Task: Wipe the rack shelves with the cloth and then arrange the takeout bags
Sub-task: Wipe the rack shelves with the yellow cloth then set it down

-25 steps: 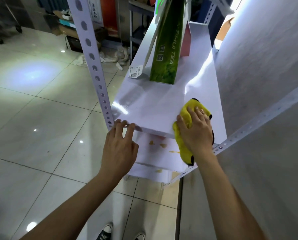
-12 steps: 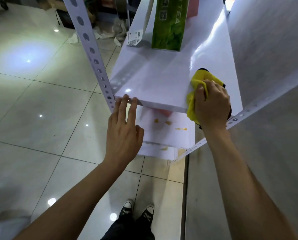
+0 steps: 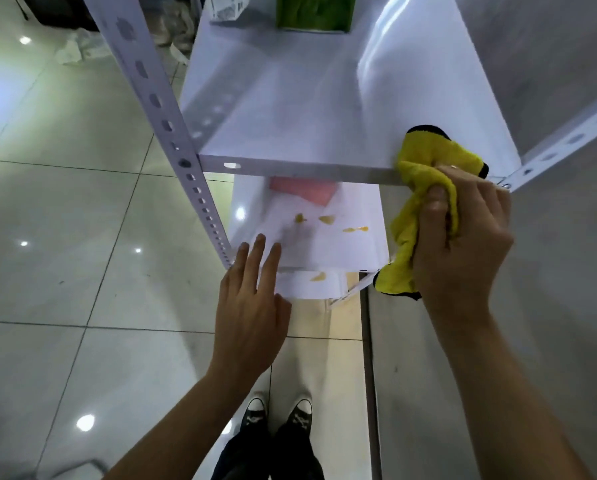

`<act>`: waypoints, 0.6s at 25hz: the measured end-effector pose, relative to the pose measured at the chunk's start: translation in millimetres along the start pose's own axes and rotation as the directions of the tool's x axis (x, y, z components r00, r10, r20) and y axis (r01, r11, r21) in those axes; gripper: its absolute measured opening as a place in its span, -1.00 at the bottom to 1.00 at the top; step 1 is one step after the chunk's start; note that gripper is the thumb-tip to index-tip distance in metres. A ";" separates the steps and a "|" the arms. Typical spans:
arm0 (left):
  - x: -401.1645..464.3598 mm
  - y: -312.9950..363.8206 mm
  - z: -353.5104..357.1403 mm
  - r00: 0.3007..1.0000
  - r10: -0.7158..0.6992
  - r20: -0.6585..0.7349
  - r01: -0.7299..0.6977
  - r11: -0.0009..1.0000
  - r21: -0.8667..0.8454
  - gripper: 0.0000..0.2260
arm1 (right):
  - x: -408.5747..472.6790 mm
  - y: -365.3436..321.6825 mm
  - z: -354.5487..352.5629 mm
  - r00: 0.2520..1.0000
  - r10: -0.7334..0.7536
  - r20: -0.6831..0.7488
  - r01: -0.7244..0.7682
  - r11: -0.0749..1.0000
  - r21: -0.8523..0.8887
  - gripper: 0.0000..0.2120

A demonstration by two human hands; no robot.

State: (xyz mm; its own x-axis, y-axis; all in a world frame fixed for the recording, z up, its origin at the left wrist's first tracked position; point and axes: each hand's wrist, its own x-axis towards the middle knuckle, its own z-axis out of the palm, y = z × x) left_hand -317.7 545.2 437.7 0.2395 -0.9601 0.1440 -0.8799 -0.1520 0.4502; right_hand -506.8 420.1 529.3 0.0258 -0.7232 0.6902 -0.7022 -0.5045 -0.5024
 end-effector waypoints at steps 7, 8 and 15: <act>-15.7 -39.4 67.1 0.992 0.001 0.124 0.000 1.000 -0.005 -0.36 | -106.3 40.0 46.1 0.773 0.607 0.184 -0.633 0.717 0.293 -0.75; -17.9 -44.5 77.6 0.989 -0.006 0.146 0.006 1.000 0.001 -0.36 | -113.4 50.5 58.3 0.686 0.687 0.240 -0.726 0.620 0.300 -0.75; -3.1 -74.9 140.4 0.983 -0.020 0.181 0.006 0.997 0.080 -0.34 | -108.9 111.3 155.6 0.780 0.582 0.231 -0.619 0.773 0.142 -0.73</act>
State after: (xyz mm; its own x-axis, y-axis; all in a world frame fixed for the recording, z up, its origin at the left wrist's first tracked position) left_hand -310.2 526.7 279.8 0.1791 -0.9835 -0.0268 -0.9083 -0.1758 0.3795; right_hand -477.1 369.3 317.1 -0.2246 -0.9664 0.1254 -0.4576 -0.0091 -0.8891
